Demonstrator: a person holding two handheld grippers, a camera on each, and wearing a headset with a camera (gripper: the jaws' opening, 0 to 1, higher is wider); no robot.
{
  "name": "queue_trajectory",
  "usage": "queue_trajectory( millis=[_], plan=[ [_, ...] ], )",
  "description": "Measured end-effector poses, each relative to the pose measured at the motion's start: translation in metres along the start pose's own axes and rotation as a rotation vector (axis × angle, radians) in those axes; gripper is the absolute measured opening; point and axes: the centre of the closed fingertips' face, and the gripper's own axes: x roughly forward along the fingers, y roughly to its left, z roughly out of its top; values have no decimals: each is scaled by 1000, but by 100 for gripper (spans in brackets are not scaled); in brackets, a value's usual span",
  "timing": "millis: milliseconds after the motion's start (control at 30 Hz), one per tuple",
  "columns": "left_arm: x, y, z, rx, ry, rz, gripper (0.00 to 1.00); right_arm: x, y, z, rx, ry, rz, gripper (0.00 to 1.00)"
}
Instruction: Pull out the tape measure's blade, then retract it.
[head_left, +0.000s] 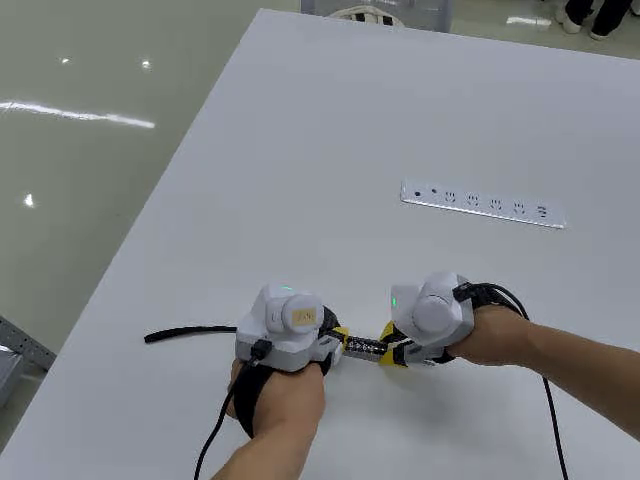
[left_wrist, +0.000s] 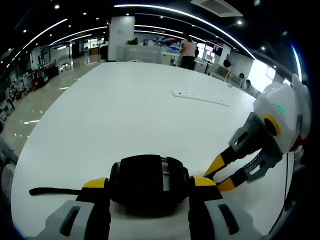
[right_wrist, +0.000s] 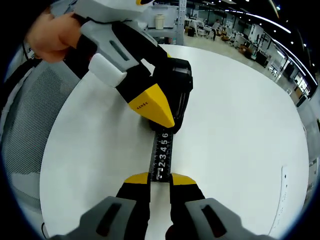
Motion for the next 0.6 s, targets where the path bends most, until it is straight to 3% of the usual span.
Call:
queue_trajectory(
  millis=[600],
  plan=[
    [1,0,0,2,5,-3,59,7,-1,14,-9,-29,1,14]
  ],
)
